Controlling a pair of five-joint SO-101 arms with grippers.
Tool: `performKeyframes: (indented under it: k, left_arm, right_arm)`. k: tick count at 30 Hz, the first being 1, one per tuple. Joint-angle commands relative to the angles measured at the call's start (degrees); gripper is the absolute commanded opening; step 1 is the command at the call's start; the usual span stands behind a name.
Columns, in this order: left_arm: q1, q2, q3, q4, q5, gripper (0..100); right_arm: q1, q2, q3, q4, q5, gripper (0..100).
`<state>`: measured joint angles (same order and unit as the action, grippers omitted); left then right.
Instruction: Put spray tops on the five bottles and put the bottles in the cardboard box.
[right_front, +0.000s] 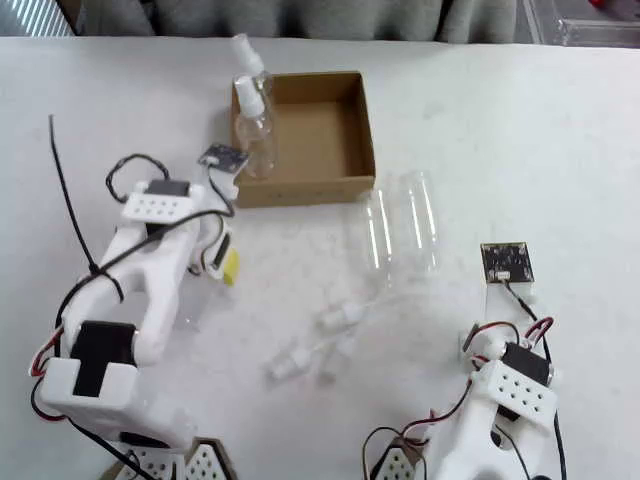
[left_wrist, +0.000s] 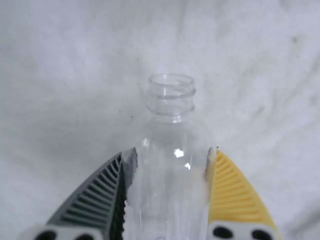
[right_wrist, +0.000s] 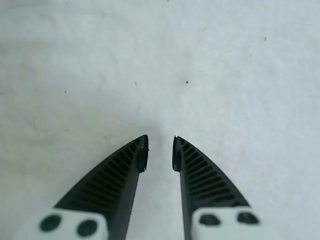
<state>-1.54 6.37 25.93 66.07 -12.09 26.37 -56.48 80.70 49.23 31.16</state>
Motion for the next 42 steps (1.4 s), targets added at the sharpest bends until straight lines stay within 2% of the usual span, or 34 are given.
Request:
performKeyframes:
  k: [1,7,14,16,20,26,35,42]
  left_arm:
    - [-0.5,-4.9,6.0,-8.4,2.6,2]
    - [-0.7,-15.5,11.6,-8.8,2.6,3]
    - [-0.9,-19.2,15.4,-8.8,2.4,28]
    - [-1.0,-19.3,15.9,-8.8,2.3,32]
    - [-1.8,-19.3,15.6,-8.7,1.8,33]
    - [-1.8,-19.2,13.3,-8.5,-5.4,33]
    - [-1.4,-19.0,-1.8,5.0,-5.5,33]
    - [-1.4,-18.6,-4.0,7.6,-4.8,33]
  right_arm:
    - [-0.7,0.0,-0.3,-0.5,-0.2,6.6]
    - [-0.7,-0.1,-0.1,-0.5,-0.2,6.6]
    - [-0.7,-0.1,0.0,-0.4,-0.2,6.6]
    - [-0.7,-0.1,0.0,-0.4,-0.2,6.6]
    - [-0.7,-0.1,0.0,-0.4,-0.2,6.6]
    - [-0.7,-0.1,0.1,-0.4,-0.2,6.6]
    - [-0.7,-0.1,0.1,-0.4,-0.2,6.6]
    - [-0.7,-0.1,0.1,-0.3,-0.2,6.6]
